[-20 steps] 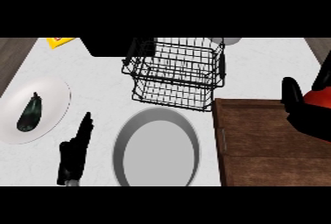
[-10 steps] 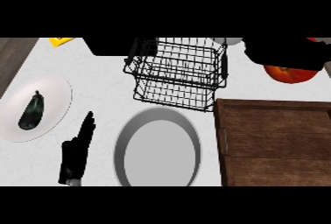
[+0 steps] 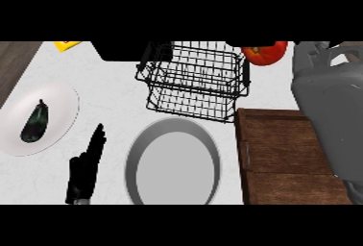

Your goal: Pick the tomato from the tray and place it in the tiered basket

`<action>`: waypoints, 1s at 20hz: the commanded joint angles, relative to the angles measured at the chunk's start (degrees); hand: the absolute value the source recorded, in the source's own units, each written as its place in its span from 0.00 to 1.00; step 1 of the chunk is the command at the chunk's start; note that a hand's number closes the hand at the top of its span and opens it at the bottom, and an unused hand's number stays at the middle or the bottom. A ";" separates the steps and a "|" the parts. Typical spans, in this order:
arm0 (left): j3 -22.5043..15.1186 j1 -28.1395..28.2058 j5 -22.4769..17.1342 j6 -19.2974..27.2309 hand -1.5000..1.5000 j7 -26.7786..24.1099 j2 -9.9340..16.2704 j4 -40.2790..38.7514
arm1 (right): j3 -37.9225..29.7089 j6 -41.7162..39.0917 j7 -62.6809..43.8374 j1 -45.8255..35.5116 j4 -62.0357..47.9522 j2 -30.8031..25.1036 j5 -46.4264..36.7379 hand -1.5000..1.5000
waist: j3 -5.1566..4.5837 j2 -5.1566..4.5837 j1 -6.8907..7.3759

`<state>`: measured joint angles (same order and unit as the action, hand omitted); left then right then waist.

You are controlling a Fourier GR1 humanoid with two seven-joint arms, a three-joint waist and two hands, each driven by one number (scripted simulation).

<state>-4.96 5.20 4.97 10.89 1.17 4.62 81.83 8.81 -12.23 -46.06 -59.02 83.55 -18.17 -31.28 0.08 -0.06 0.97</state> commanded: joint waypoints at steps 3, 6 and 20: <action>1.21 -0.82 -0.51 -0.73 0.50 0.12 0.28 -2.31 | 1.87 5.42 7.20 1.75 -10.48 4.82 -4.92 1.00 | -0.10 -0.15 -0.21; 3.40 -2.59 -1.48 -1.71 0.50 0.34 1.91 -2.59 | 1.56 6.08 6.66 -0.35 -14.61 5.86 -7.67 1.00 | -0.11 -0.10 -0.32; -0.37 2.99 0.89 -0.11 0.50 -0.39 -0.94 1.13 | -12.16 20.34 16.62 0.32 -28.70 17.54 2.89 0.00 | -0.05 -0.23 0.31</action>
<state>-4.23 5.48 4.85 9.73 1.28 4.73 82.61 0.71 4.92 -32.99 -59.82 56.80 -2.96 -32.42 0.09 -0.26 1.19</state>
